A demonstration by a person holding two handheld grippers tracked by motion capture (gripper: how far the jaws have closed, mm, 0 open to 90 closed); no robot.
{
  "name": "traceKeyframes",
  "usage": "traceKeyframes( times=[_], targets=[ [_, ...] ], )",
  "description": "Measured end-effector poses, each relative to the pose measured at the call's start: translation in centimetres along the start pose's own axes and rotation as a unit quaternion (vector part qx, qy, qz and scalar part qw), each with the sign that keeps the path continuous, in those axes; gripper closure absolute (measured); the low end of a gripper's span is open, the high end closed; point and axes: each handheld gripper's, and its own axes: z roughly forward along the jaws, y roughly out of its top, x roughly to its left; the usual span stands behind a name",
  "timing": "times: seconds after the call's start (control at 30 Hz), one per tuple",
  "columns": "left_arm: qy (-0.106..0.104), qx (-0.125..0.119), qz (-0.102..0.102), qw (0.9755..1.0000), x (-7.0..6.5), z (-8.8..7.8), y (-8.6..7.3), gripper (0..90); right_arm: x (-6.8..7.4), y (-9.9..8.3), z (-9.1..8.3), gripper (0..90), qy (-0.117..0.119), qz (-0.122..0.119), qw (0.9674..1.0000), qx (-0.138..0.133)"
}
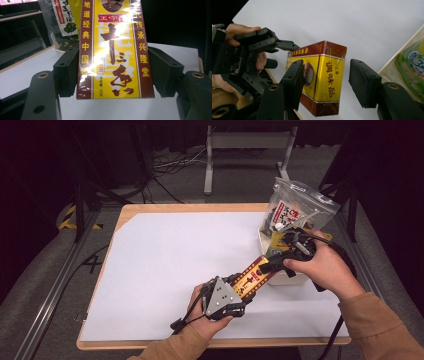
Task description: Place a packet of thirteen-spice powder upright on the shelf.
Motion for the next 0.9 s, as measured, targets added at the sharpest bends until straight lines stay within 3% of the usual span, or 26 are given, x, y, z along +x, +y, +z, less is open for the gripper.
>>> traceKeyframes(
  times=[0.6,0.77,0.9],
  targets=[
    [-0.001,0.004,0.0,1.0,0.0,0.12,-0.11,32.3,-0.05,0.17,0.37,57.5,0.027,0.015,0.9994,0.014],
    [0.0,0.004,0.002,1.0,-0.05,0.2,-0.15,32.4,-0.17,0.23,-0.19,65.0,0.062,0.041,0.9972,0.001],
    [0.003,0.009,0.005,0.9999,-0.02,0.24,-0.16,32.3,-0.15,0.23,-0.21,66.7,0.068,0.054,0.9963,-0.002]
  ],
)
